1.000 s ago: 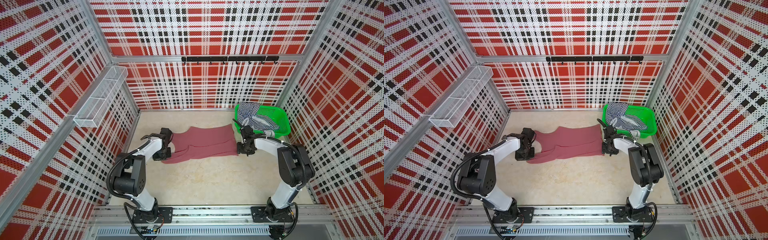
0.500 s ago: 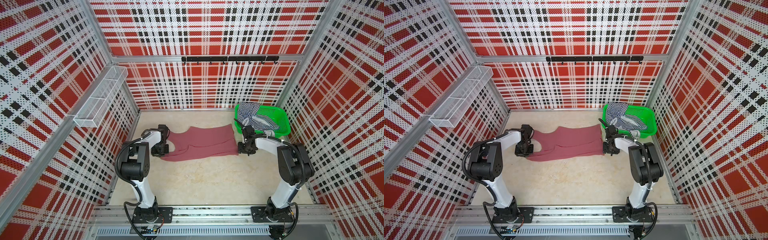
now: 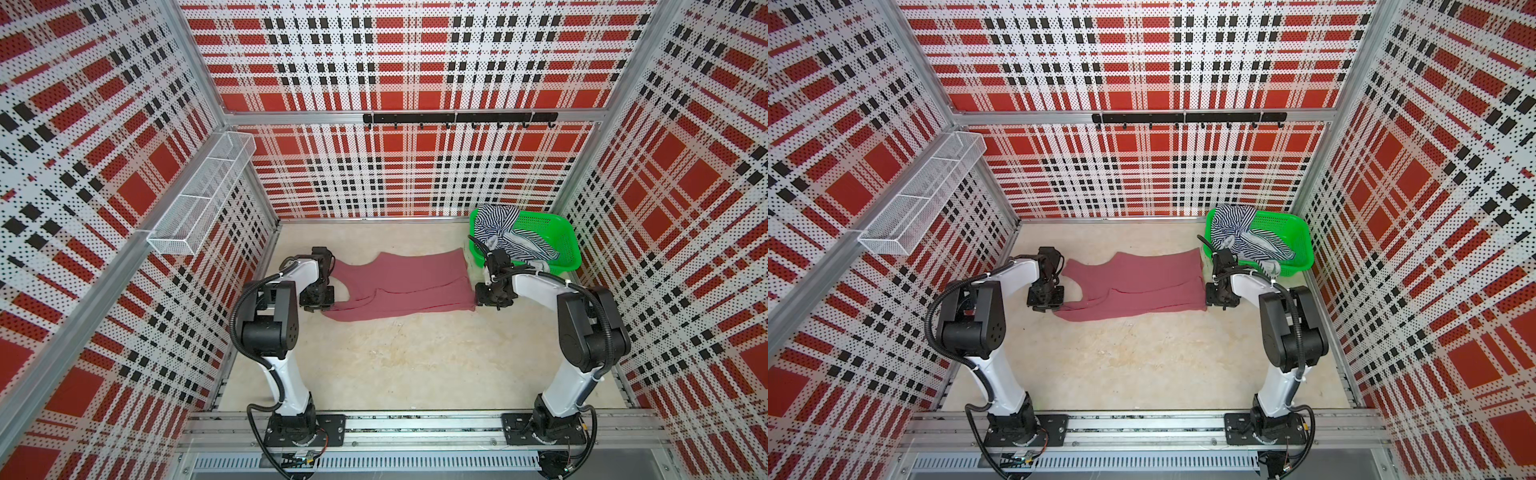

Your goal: Fold and stack the tank tops

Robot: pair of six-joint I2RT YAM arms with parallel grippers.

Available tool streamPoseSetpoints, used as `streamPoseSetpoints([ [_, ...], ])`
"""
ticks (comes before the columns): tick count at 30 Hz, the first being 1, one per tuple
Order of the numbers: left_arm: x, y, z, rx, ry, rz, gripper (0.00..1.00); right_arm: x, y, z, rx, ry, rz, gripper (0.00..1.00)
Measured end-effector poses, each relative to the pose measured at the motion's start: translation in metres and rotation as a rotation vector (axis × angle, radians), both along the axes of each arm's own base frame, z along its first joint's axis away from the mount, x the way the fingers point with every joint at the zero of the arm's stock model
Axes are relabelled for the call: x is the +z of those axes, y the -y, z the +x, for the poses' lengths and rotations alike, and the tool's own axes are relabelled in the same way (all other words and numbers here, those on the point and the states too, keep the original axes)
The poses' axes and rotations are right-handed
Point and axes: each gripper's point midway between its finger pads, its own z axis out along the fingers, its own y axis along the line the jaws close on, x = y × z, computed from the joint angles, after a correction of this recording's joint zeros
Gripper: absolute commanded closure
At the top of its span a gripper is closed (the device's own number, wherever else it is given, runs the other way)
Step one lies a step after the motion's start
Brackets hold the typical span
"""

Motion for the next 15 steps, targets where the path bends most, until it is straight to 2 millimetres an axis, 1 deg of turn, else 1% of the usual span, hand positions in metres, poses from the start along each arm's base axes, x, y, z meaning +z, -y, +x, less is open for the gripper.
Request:
streamPoseSetpoints([
  [2, 0.003, 0.0, 0.001, -0.002, 0.009, -0.001, 0.5, 0.01, -0.003, 0.001, 0.01, 0.016, 0.016, 0.44],
  [6, 0.017, 0.0, 0.009, -0.003, 0.045, 0.002, 0.43, 0.027, -0.009, 0.004, 0.026, 0.049, 0.038, 0.44],
  [10, 0.03, -0.006, 0.016, 0.007, 0.086, 0.014, 0.37, 0.029, -0.006, 0.0, 0.024, 0.036, 0.021, 0.44],
  [13, 0.034, -0.015, 0.014, 0.026, 0.089, 0.027, 0.34, 0.029, -0.001, -0.002, 0.02, 0.024, -0.013, 0.43],
  [15, 0.036, -0.02, 0.013, 0.034, 0.088, 0.044, 0.32, 0.033, 0.002, -0.001, 0.017, 0.028, -0.028, 0.43],
])
